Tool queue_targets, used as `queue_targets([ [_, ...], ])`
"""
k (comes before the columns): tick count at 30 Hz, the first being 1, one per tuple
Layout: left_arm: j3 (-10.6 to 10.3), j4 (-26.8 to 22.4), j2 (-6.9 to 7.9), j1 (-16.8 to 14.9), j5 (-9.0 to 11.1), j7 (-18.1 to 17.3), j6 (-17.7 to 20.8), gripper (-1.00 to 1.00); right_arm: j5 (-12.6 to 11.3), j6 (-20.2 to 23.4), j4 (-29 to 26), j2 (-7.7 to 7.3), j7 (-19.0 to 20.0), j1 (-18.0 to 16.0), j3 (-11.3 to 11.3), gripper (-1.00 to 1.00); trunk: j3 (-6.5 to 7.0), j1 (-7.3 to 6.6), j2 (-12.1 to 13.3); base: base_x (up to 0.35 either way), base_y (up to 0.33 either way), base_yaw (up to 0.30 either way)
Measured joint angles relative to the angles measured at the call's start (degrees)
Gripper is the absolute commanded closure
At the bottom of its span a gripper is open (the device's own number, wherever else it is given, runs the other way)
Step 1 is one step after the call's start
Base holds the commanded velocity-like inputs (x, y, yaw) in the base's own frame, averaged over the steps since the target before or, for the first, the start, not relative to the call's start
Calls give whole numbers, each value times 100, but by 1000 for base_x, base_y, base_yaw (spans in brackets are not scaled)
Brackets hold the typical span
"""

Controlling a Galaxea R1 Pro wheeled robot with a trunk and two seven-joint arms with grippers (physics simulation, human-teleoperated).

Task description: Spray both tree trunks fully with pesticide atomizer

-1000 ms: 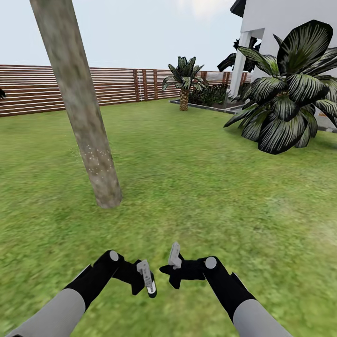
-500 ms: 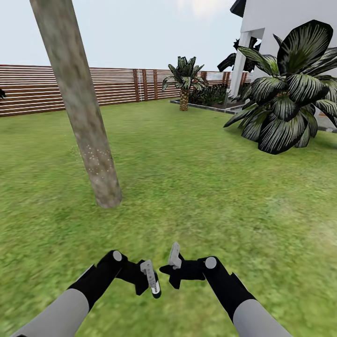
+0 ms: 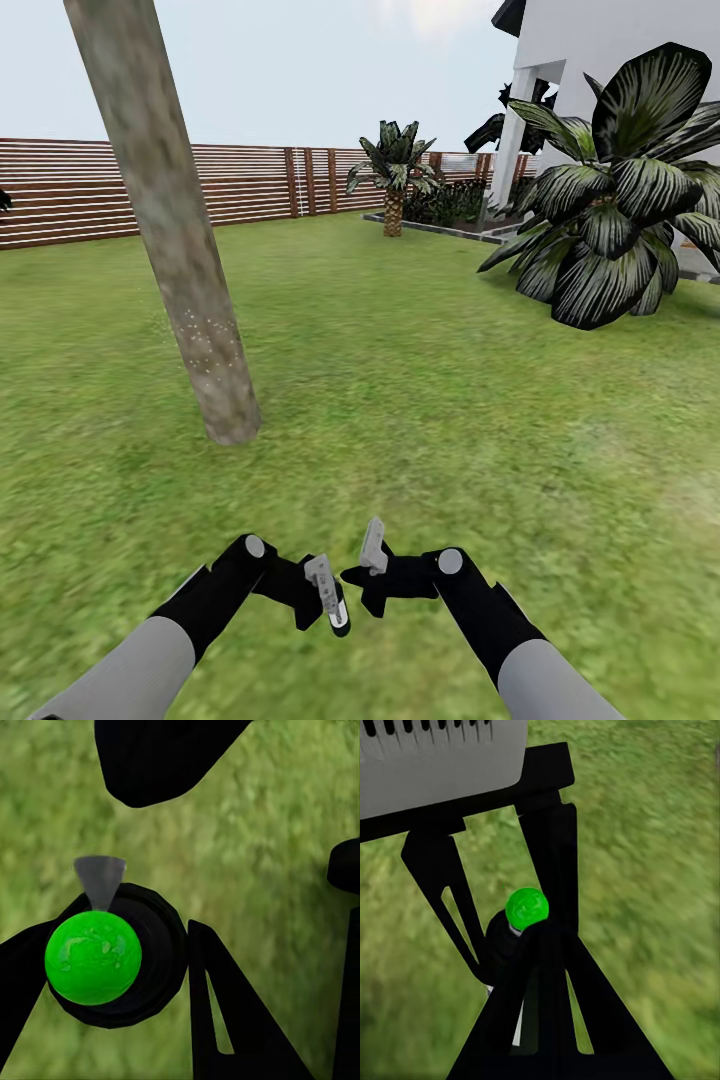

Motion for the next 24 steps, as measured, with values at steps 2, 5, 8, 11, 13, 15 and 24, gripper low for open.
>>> queue_targets([
  [2, 0, 0, -2, 0, 2, 0, 3, 100, 1, 0, 0, -1, 0, 0, 0, 100, 0, 0, 0, 0, 0, 0],
  [5, 9, 0, -1, 0, 2, 0, 4, 100, 3, 0, 0, 3, 0, 0, 0, 100, 0, 0, 0, 0, 0, 0],
  [8, 17, 0, 0, 0, 2, 0, 5, 100, 1, 0, 0, 0, 0, 0, 0, 100, 0, 0, 0, 0, 0, 0],
  [11, 24, 0, 0, 0, 2, 0, 5, 100, 1, 0, 0, 1, 0, 0, 0, 100, 0, 0, 0, 0, 0, 0],
  [13, 26, 0, 0, 0, 8, 0, 5, 100, 1, 0, 1, 1, 0, 0, 0, 100, 0, 0, 0, 0, 0, 0],
  [15, 27, 0, 0, 0, 10, -2, 5, 100, 4, 0, 0, 1, 0, 0, 0, 100, 0, 0, 0, 0, 0, 0],
  [24, 30, 0, 0, 0, 112, -9, 5, 100, 8, 0, 8, 1, 0, 0, 0, 100, 0, 0, 0, 0, 0, 0],
])
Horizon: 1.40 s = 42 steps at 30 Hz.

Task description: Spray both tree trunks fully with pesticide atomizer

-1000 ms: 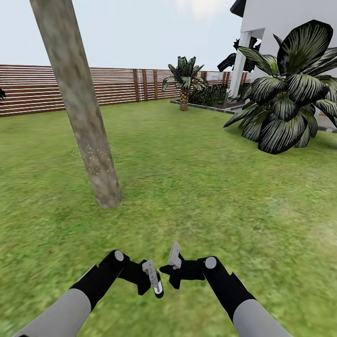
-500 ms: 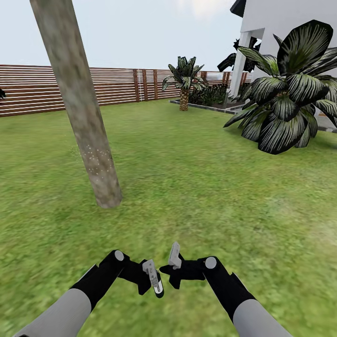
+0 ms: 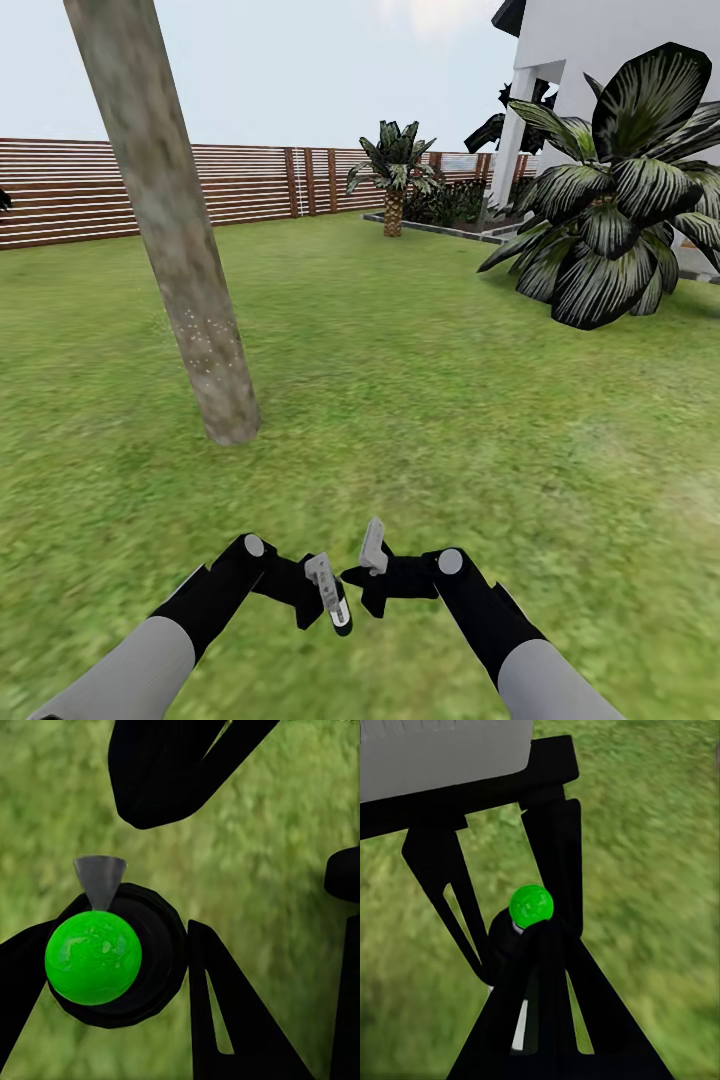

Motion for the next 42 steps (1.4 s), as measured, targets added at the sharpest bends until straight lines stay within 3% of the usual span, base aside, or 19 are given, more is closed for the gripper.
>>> queue_targets([
  [16, 3, 0, -7, 0, 9, -22, 6, 100, 0, 0, 0, 0, 0, 0, 0, 100, 0, 0, 0, 0, 0, 0],
  [22, -11, 0, -1, 0, 287, -35, 2, 100, 0, 0, 2, -1, 0, 0, 0, 100, 0, 0, 0, 0, 0, 0],
  [36, -13, 41, 17, -7, 307, -19, -3, 100, 0, 0, 1, -1, 0, 0, 2, 100, 0, 0, 0, 0, 0, 0],
  [42, -12, 466, 186, -12, 241, 6, -70, 100, 0, 0, -6, 0, 0, 0, 0, 100, 0, 0, 0, 0, 0, 0],
])
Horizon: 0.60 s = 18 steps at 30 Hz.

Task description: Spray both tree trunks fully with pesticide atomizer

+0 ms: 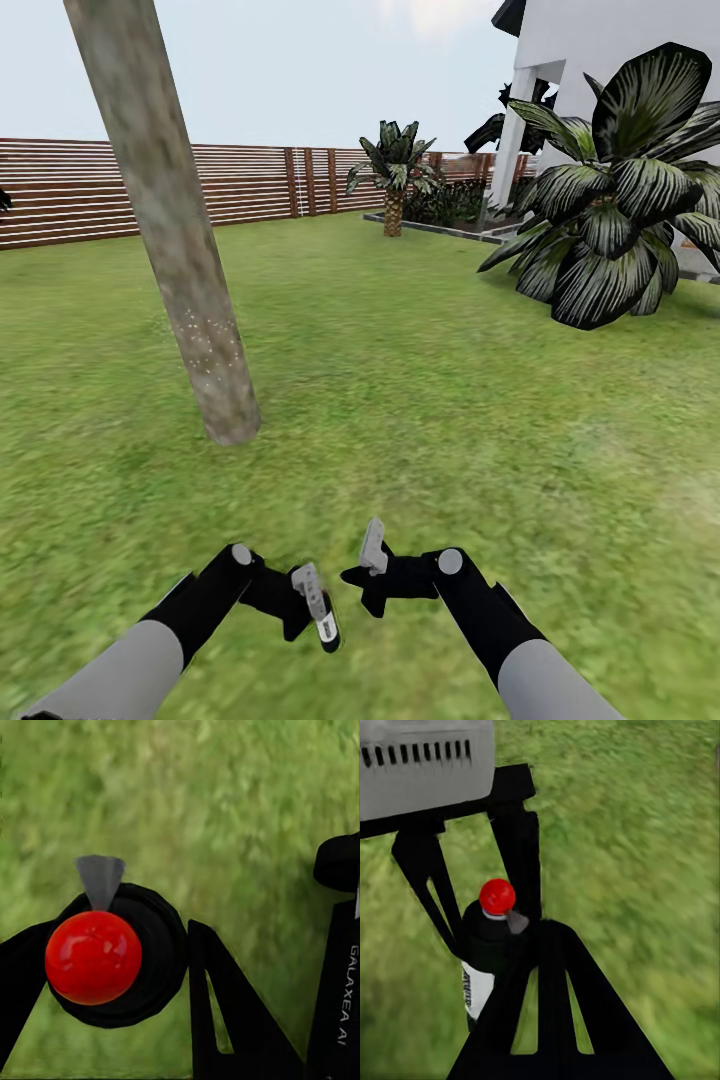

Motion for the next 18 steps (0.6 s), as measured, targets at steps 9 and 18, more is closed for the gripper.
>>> queue_targets([
  [9, 6, 196, 847, 50, -9, -3, -347, 100, 3, 0, 15, -1, 0, 0, 8, 100, 0, 0, 0, 0, 0, 0],
  [18, 6, 432, 1494, 90, -273, 141, -510, 100, 24, -2, 76, -55, -41, 0, -1, -100, 0, 0, 0, 0, 0, 0],
])
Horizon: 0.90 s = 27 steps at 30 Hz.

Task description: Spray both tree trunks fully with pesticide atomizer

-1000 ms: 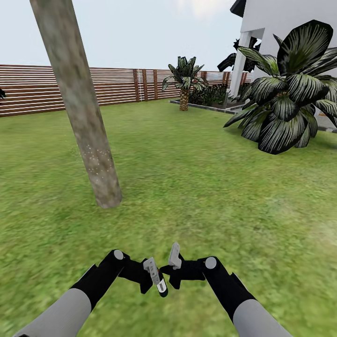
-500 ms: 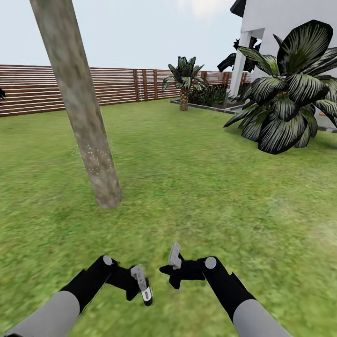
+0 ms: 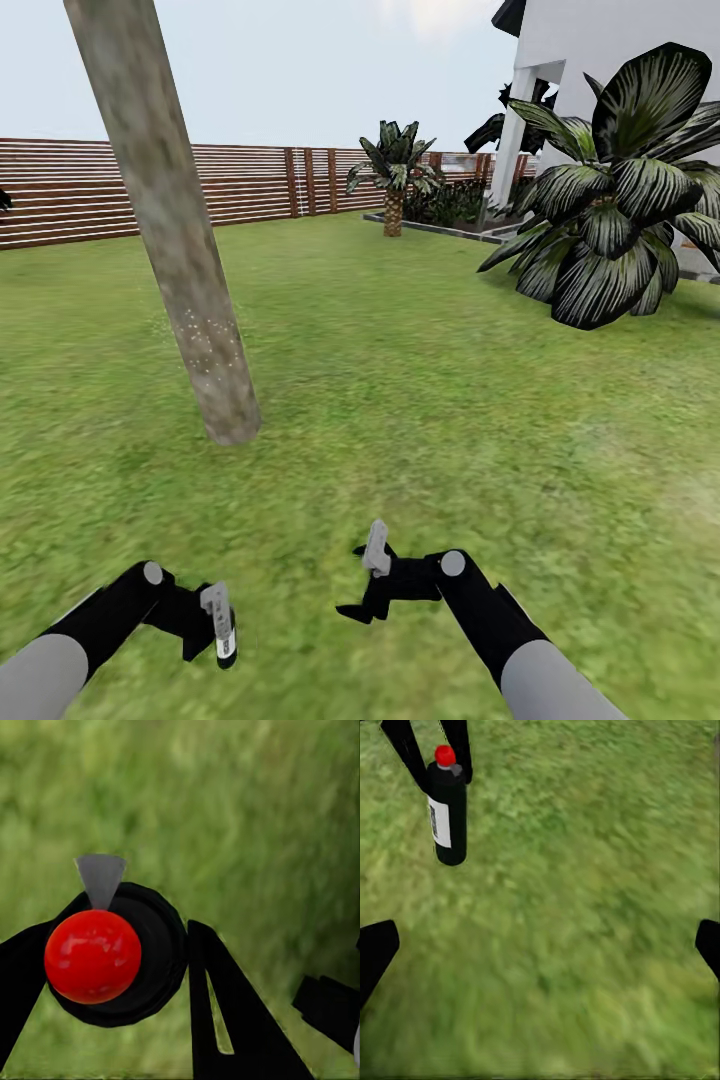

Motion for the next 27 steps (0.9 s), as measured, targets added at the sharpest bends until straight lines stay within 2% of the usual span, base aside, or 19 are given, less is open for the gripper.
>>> queue_targets([
  [2, 19, 123, 1, 1, 12, 491, 1, 100, 4, -8, 165, -66, -242, 7, -9, -100, 0, 0, 0, 0, 0, 0],
  [4, 110, 392, -47, 1, 186, 1350, 2, 100, -10, -23, 531, -280, -1013, 18, -14, -100, 0, 0, 0, 0, 0, 0],
  [5, 192, 631, -125, 1, 426, 1873, 1, 100, -26, -39, 874, -402, -1636, 25, -17, -100, -1, 1, 0, 0, 0, 0],
  [6, 248, 822, -192, 1, 652, 2211, -4, 100, -45, -61, 1154, -458, -2079, 29, -21, -100, -1, 0, 0, 0, 0, 0],
  [7, 303, 1118, -277, 1, 1042, 2691, -13, 100, -55, -179, 1600, -507, -2753, 35, -30, -100, -2, 1, 0, 0, 0, 0],
  [8, 327, 1313, -316, 2, 1347, 3014, -38, 100, -80, -342, 1932, -526, -3242, 41, -51, -100, -1, 0, 0, 0, 0, 0],
  [9, 341, 1563, -352, 19, 1822, 3456, -177, 100, -175, -712, 2407, -545, -3969, 75, -115, -100, -2, 1, 0, 0, 0, 0],
  [10, 360, 1716, -371, 53, 2152, 3728, -367, 100, -272, -1024, 2747, -549, -4453, 110, -200, -100, -2, 0, 0, 0, 0, 0],
  [11, 404, 1931, -388, 167, 2613, 4077, -804, 100, -433, -1491, 3210, -550, -5114, 161, -363, -100, -3, 0, 0, 0, 0, 0],
  [13, 434, 2137, -403, 387, 3219, 4497, -1424, 100, -846, -1955, 3559, -574, -5770, 255, -440, -100, -2, 0, 0, 0, 0, 0],
  [14, 439, 2214, -408, 553, 3647, 4739, -1751, 100, -1110, -2153, 3670, -627, -6105, 379, -481, -100, -2, 0, 0, 0, 0, 0],
  [15, 437, 2243, -410, 664, 3897, 4869, -1903, 100, -1293, -2245, 3711, -673, -6242, 484, -486, -100, -2, 0, 0, 0, 0, 0],
  [16, 437, 2269, -414, 802, 4181, 5005, -2036, 100, -1576, -2362, 3745, -729, -6360, 609, -499, -100, -2, 0, 0, 0, 0, 0],
  [18, 433, 2290, -419, 974, 4449, 5118, -2133, 100, -2040, -2550, 3774, -804, -6440, 713, -475, -100, -1, 0, 0, 0, 0, 0],
  [20, 425, 2314, -423, 1153, 4554, 5161, -2174, 100, -2321, -2660, 3786, -841, -6468, 785, -482, -100, -2, 0, 0, 0, 0, 0],
  [23, 438, 2331, -422, 1284, 4646, 5173, -2193, 100, -2402, -2693, 3795, -849, -6472, 840, -479, -100, -1, 0, 0, 0, 0, 0],
  [27, 435, 2335, -449, 1371, 4882, 5177, -2256, 100, -2433, -2706, 3791, -786, -6480, 957, -475, -100, -1, 0, 0, 0, 0, 0],
])
